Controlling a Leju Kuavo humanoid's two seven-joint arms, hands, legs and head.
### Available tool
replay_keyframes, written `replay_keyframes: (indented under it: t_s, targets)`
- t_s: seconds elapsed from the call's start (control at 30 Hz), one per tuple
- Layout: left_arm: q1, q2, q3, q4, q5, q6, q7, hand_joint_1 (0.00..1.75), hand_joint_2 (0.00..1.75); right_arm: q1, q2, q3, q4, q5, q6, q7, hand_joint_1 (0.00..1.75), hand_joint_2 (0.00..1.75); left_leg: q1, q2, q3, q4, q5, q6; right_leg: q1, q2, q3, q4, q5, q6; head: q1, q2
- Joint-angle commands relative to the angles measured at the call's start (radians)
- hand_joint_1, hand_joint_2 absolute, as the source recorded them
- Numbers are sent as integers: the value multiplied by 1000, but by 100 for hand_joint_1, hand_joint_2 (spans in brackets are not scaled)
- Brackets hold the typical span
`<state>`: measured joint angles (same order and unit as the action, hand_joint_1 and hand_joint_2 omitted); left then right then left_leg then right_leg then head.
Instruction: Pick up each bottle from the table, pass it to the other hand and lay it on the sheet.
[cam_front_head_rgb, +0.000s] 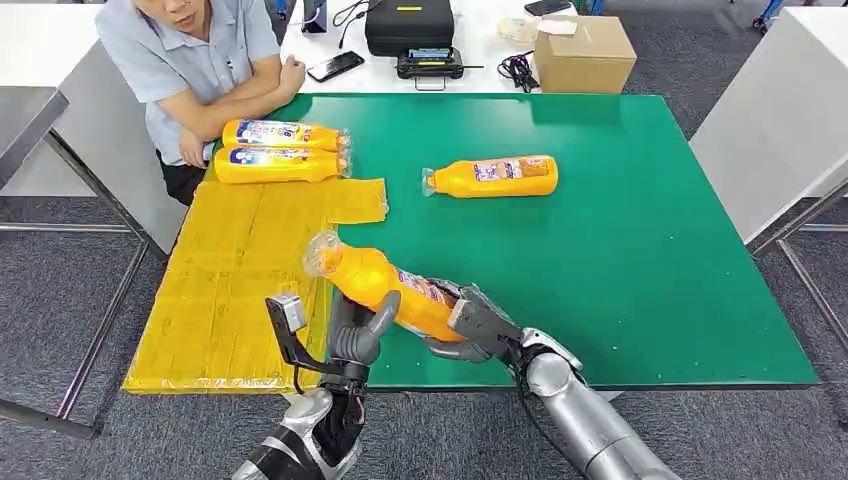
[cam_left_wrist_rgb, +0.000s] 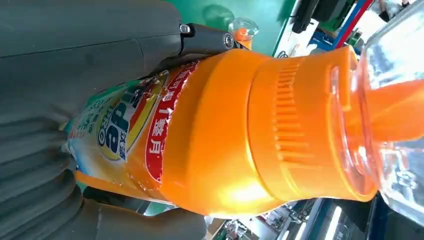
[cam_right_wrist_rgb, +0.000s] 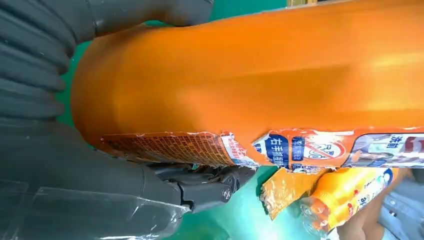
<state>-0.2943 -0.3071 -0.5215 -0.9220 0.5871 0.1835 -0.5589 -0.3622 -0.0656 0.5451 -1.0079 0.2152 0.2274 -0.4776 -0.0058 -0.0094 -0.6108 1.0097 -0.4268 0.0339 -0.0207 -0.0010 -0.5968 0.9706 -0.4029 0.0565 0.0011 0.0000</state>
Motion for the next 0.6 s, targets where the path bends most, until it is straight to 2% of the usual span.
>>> replay_keyframes:
  t_s: [0.03,0.4,0.5,0.53,0.57,0.6]
  targets:
    - [-27,29,-8,26,8,-18,3,175,175,-54,6,16,70,-15,6,-1,175,175,0,2,2,-1,-1,-1,0,2,1,0,0,-1,0,0]
    - [-29,29,-20,38,-4,-24,-4,175,175,-49,6,10,62,-20,7,-4,175,175,0,2,3,0,-1,-1,1,1,2,0,0,-2,0,0]
    - [-35,33,-23,36,-37,28,-15,175,175,-45,8,-3,67,-27,3,-2,175,175,0,2,3,0,-1,-1,0,1,2,0,-1,-2,0,0]
    - [-37,32,-20,31,-43,32,-19,175,175,-46,9,-3,72,-24,2,1,145,175,1,3,5,0,-2,-2,1,2,4,0,-1,-3,0,0]
    - [-40,33,-21,30,-50,39,-17,175,175,-46,9,-5,73,-23,-1,1,2,175,0,2,4,0,-1,-2,1,2,3,0,-1,-2,0,0]
    - [-41,34,-25,19,-81,77,-28,175,175,-40,16,-13,74,-21,-15,2,0,175,0,1,2,0,-1,-1,0,1,2,0,0,-2,0,0]
